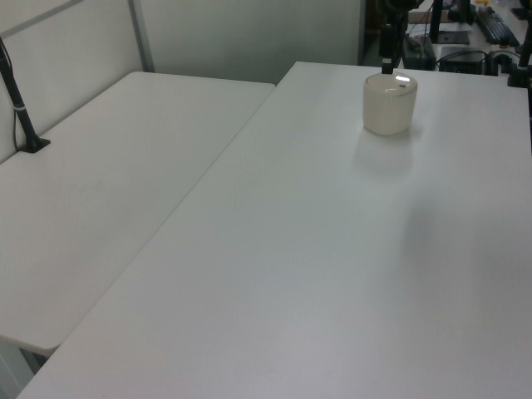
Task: Open the trash bin
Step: 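Move the gripper toward the cream trash bin's lid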
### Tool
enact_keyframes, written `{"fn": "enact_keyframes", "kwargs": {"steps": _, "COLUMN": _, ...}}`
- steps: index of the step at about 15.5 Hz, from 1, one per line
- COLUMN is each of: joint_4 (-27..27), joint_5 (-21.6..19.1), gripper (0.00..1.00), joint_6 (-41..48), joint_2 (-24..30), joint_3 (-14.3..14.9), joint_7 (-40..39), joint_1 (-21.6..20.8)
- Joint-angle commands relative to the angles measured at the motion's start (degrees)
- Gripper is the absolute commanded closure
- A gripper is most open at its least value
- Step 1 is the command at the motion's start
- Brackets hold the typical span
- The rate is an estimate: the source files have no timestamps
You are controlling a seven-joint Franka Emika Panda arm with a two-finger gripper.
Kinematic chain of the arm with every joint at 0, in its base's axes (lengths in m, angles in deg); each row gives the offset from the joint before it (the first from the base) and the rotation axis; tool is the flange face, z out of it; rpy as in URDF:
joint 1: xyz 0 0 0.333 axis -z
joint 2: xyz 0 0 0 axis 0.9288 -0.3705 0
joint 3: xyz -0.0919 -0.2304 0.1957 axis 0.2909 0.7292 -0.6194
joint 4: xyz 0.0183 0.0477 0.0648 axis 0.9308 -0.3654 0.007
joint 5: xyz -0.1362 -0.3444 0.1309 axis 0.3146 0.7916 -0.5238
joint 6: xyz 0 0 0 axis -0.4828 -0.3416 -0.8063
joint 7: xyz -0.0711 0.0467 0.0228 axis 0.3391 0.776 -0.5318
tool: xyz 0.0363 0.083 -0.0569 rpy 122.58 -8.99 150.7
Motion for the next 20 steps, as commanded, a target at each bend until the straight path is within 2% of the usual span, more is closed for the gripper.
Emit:
{"fn": "enact_keyframes", "kwargs": {"steps": 1, "joint_4": -1.1, "joint_5": -0.9, "gripper": 0.00, "joint_6": 0.9, "joint_2": 1.8, "joint_3": 1.3, "joint_7": -1.0, "joint_1": -0.8}}
{"fn": "enact_keyframes", "kwargs": {"steps": 9, "joint_4": -0.9, "joint_5": -0.9, "gripper": 0.00, "joint_6": 1.0, "joint_2": 1.8, "joint_3": 1.5, "joint_7": -1.7, "joint_1": -0.5}}
{"fn": "enact_keyframes", "kwargs": {"steps": 10, "joint_4": -1.0, "joint_5": -0.9, "gripper": 0.03, "joint_6": 1.0, "joint_2": 1.8, "joint_3": 1.5, "joint_7": -1.7, "joint_1": -0.4}}
{"fn": "enact_keyframes", "kwargs": {"steps": 11, "joint_4": -1.0, "joint_5": -0.9, "gripper": 0.15, "joint_6": 0.9, "joint_2": 1.8, "joint_3": 1.5, "joint_7": -1.8, "joint_1": -0.5}}
{"fn": "enact_keyframes", "kwargs": {"steps": 13, "joint_4": -1.0, "joint_5": -1.1, "gripper": 0.54, "joint_6": 0.8, "joint_2": 1.8, "joint_3": 1.4, "joint_7": -1.8, "joint_1": -0.5}}
{"fn": "enact_keyframes", "kwargs": {"steps": 14, "joint_4": -0.9, "joint_5": -1.1, "gripper": 0.77, "joint_6": 0.8, "joint_2": 1.8, "joint_3": 1.5, "joint_7": -1.8, "joint_1": -0.4}}
{"fn": "enact_keyframes", "kwargs": {"steps": 15, "joint_4": -1.0, "joint_5": -1.1, "gripper": 0.93, "joint_6": 0.8, "joint_2": 1.8, "joint_3": 1.5, "joint_7": -1.8, "joint_1": -0.4}}
{"fn": "enact_keyframes", "kwargs": {"steps": 16, "joint_4": -1.0, "joint_5": -1.1, "gripper": 1.00, "joint_6": 0.8, "joint_2": 1.8, "joint_3": 1.5, "joint_7": -1.8, "joint_1": -0.4}}
{"fn": "enact_keyframes", "kwargs": {"steps": 20, "joint_4": -0.9, "joint_5": -1.1, "gripper": 1.00, "joint_6": 0.5, "joint_2": 1.6, "joint_3": 1.7, "joint_7": -1.4, "joint_1": 0.3}}
